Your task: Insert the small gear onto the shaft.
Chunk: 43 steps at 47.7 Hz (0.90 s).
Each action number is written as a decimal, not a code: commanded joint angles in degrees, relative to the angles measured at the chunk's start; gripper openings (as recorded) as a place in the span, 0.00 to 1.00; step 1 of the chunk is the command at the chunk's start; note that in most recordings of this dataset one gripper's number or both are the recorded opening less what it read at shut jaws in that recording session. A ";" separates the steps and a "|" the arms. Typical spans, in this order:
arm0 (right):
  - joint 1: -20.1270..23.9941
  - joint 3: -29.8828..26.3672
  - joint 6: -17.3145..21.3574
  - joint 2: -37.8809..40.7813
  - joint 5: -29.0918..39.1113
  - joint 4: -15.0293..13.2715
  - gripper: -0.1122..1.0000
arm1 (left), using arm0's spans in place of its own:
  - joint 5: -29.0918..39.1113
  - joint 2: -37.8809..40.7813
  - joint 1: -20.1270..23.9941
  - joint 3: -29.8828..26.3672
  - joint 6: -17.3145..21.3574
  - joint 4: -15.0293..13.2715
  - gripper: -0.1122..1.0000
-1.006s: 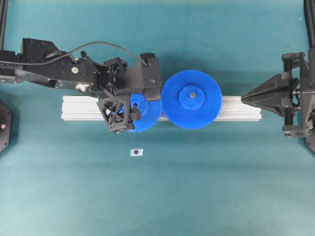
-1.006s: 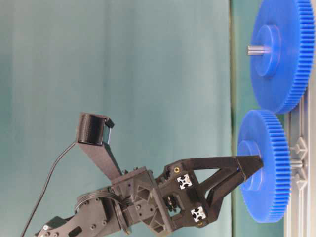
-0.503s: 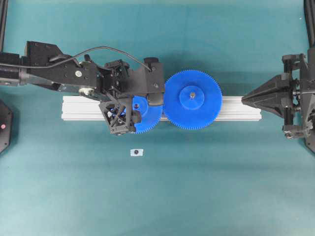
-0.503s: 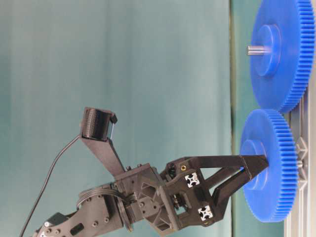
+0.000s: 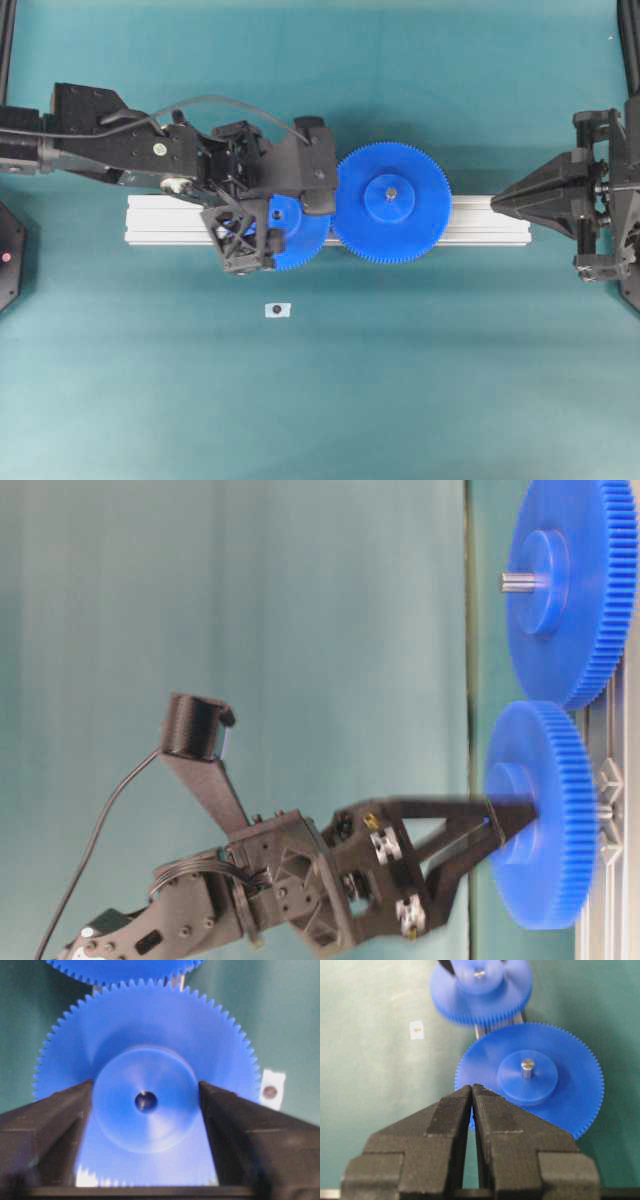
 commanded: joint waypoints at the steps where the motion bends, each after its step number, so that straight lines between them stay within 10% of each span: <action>1: -0.18 -0.79 0.35 0.09 -0.62 -0.09 0.23 | 0.70 -0.53 -0.18 -1.41 -0.26 0.00 0.91; 43: -0.18 0.00 0.44 -2.64 0.79 -0.09 0.23 | -0.53 -12.48 0.53 3.78 -3.52 0.18 0.88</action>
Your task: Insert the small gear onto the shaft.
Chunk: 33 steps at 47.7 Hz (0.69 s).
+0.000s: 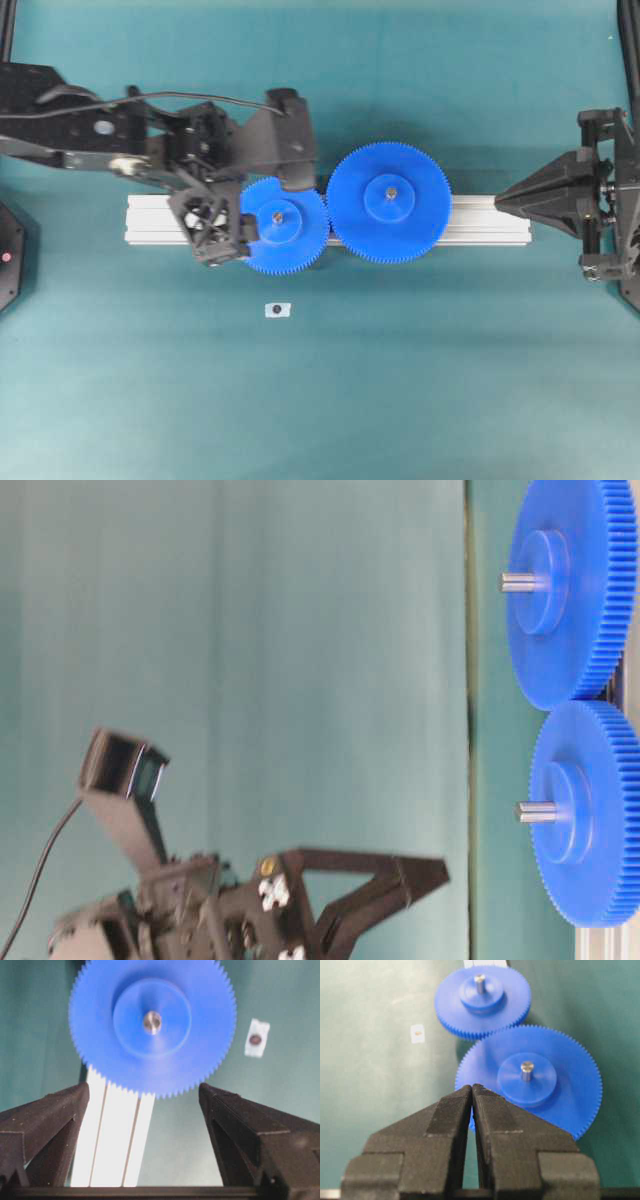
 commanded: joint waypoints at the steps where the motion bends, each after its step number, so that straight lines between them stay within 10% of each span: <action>1: -0.09 -0.62 0.44 -0.79 0.97 -0.09 0.23 | -0.70 -2.72 0.09 0.88 -0.18 0.00 0.88; 33: -1.49 3.34 0.62 -11.60 7.29 0.09 0.23 | -1.76 -16.52 -3.78 6.33 -0.53 0.18 0.88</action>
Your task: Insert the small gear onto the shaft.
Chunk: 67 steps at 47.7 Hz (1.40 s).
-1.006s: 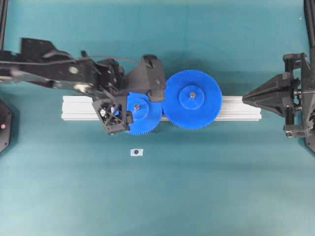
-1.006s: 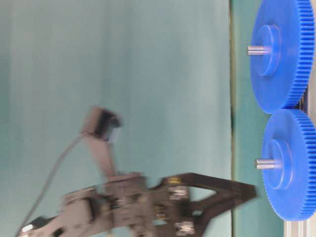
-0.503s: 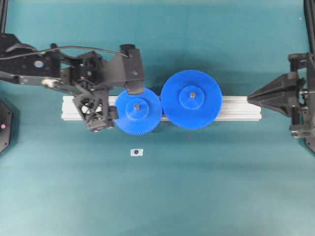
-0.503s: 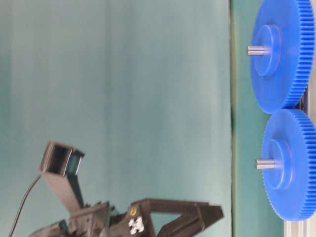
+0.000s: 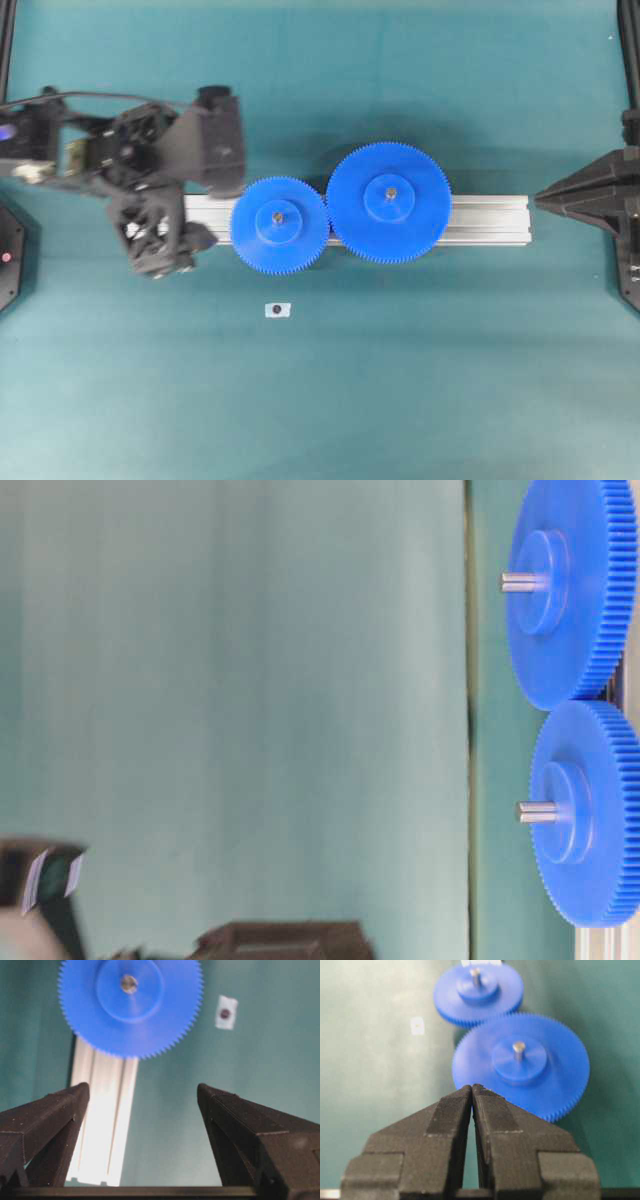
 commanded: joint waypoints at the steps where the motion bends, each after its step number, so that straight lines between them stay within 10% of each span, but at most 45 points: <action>1: -0.70 -0.44 0.53 0.62 0.09 0.00 0.23 | -1.49 -3.69 -0.44 0.70 -0.18 0.00 0.88; 27: -2.20 0.97 0.62 -0.88 0.26 0.09 0.23 | -21.62 -18.72 -3.60 16.70 -0.09 0.18 0.88; 67: -2.20 2.46 3.43 -2.11 1.23 0.09 0.23 | -21.80 -28.83 -3.69 25.84 -2.37 0.00 0.88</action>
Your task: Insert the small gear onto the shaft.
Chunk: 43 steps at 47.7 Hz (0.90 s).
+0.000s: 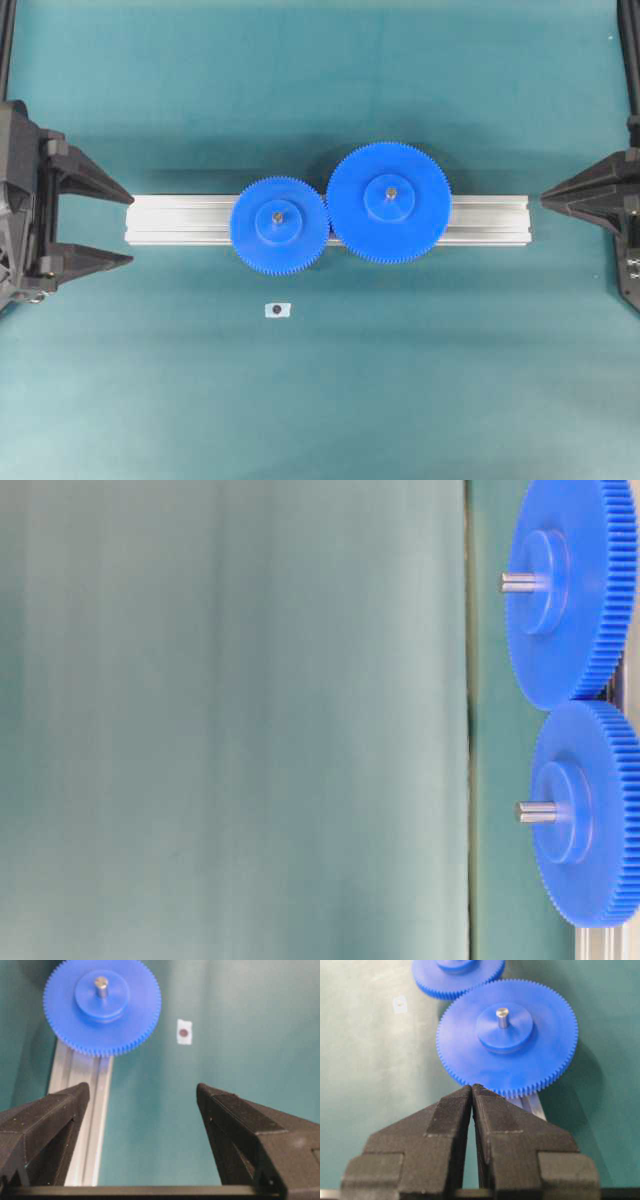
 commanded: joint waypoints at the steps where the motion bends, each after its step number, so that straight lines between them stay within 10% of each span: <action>1: -0.18 -0.62 0.44 0.35 -0.62 -0.09 0.23 | -0.53 -0.18 -0.18 -0.53 -0.09 0.00 0.88; 43: -0.18 -0.62 0.44 0.35 -2.46 -0.53 0.23 | -1.23 -0.26 -0.18 0.18 0.18 0.00 0.88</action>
